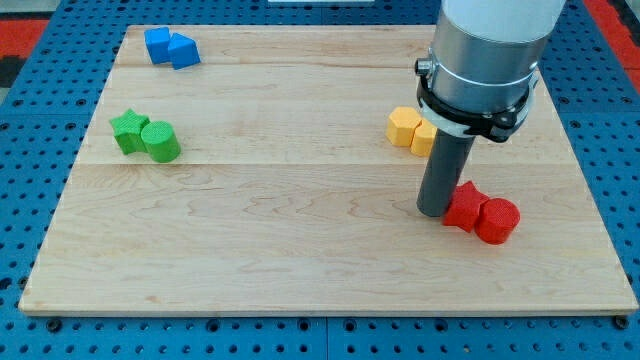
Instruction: Separate the yellow blocks
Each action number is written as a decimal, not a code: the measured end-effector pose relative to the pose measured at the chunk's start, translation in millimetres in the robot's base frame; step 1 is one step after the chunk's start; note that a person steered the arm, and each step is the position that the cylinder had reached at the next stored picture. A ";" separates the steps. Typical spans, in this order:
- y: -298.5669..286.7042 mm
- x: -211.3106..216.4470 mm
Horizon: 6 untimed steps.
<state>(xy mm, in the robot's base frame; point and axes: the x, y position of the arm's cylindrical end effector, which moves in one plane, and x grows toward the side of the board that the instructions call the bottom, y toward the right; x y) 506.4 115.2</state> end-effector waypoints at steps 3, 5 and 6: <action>38.4 -57.6; 65.0 -93.9; 36.8 -102.7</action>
<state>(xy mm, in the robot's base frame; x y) 403.6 152.1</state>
